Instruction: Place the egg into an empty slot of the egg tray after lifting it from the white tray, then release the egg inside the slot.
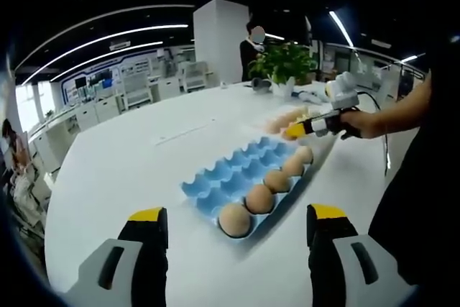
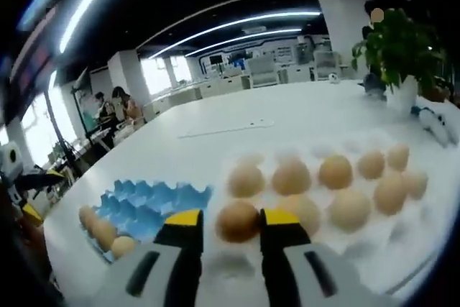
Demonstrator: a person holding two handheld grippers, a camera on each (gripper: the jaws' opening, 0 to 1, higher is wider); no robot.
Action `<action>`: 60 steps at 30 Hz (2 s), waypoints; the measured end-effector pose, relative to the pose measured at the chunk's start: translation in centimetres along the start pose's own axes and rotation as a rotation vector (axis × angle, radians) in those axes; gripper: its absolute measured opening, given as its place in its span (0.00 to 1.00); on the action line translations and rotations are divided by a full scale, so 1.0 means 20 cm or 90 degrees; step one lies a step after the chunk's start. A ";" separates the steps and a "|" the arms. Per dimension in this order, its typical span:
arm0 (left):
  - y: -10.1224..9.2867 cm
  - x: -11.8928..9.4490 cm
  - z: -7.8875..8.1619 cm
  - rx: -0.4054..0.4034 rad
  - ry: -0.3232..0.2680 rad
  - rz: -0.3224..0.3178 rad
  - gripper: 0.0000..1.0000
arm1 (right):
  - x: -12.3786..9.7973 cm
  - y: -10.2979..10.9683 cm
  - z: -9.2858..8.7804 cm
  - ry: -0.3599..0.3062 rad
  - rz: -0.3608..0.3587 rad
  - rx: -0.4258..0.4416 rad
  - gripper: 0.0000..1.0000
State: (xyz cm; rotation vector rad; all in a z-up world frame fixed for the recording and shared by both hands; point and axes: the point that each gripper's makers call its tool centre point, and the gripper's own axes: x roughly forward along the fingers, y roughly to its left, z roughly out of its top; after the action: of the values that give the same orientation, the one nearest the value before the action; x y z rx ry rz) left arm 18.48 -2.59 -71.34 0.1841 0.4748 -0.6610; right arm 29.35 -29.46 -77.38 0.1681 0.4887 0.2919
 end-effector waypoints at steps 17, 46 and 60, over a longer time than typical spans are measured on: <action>0.01 0.00 0.01 0.000 -0.005 -0.003 0.80 | 0.02 -0.01 -0.01 0.028 -0.007 -0.159 0.24; 0.02 -0.01 -0.01 -0.002 -0.006 0.006 0.80 | -0.08 0.17 0.14 -0.041 0.065 -0.209 0.23; 0.02 -0.01 -0.02 -0.003 -0.003 0.006 0.79 | -0.01 0.47 0.14 -0.050 0.155 -0.235 0.23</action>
State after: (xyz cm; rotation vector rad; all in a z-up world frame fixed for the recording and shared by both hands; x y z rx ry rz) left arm 18.43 -2.07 -71.55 0.1797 0.4702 -0.6506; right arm 28.37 -20.92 -72.66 -0.1218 0.3288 0.6045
